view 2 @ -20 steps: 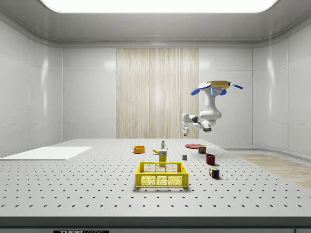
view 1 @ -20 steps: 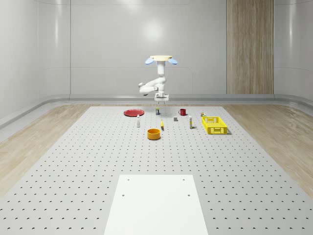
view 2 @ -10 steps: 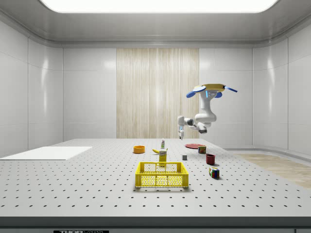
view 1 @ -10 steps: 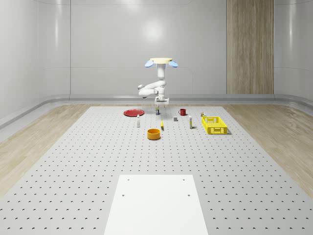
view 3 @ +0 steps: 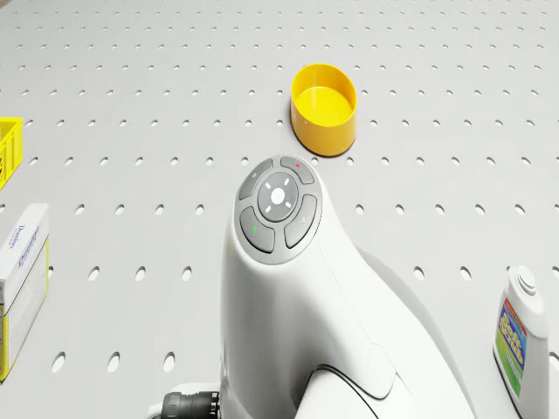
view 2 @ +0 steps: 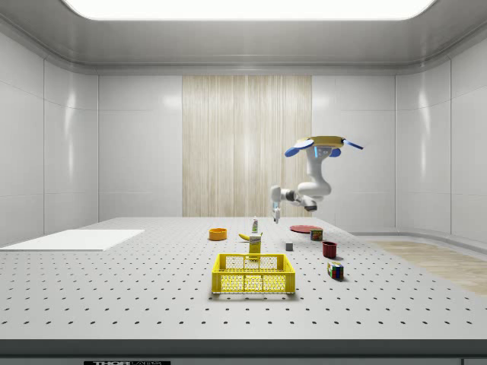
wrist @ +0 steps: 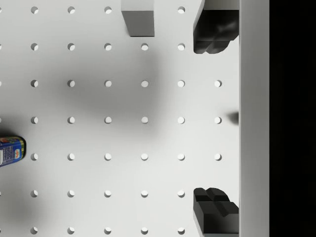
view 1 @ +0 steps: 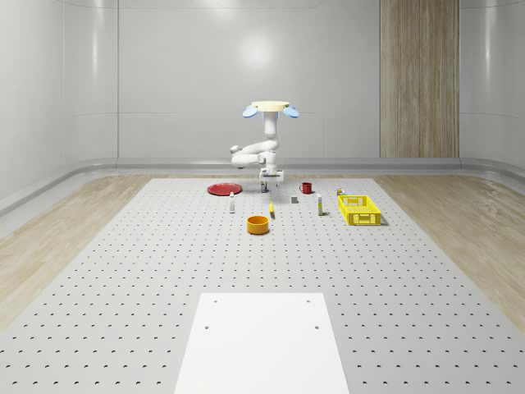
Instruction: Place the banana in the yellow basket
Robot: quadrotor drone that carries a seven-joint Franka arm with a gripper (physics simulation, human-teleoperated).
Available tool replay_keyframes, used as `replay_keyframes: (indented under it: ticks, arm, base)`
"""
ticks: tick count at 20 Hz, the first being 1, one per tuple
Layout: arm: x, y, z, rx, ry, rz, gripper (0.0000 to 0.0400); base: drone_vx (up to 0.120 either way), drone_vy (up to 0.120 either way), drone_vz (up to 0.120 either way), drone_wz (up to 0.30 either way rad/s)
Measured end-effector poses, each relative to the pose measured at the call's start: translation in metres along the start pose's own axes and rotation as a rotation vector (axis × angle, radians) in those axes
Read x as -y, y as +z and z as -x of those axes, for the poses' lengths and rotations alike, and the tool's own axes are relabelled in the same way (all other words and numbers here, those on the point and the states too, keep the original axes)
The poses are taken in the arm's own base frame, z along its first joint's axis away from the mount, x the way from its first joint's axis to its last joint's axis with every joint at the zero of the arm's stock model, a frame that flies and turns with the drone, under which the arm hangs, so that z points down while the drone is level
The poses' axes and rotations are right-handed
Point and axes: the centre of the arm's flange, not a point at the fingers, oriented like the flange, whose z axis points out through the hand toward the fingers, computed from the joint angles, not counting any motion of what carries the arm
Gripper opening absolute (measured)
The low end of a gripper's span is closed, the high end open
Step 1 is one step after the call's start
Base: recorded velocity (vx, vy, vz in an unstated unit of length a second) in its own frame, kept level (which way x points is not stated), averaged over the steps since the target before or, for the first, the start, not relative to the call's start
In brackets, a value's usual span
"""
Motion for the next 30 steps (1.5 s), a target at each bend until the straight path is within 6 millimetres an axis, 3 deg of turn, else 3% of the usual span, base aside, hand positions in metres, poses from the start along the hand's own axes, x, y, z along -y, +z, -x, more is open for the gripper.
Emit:
replay_keyframes:
  ticks: [7, 18, 30]
  arm:
    - [0.0, 0.0, 0.0, 0.0, 0.0, 0.0, 0.04]
    - [0.0, 0.0, 0.0, 0.0, 0.0, 0.0, 0.04]
    - [0.0, 0.0, 0.0, 0.0, 0.0, 0.0, 0.04]
  base:
    - [0.12, -0.017, -0.017, 0.0]
    - [0.12, 0.0, -0.116, 0.0]
    - [0.12, 0.0, -0.047, 0.0]
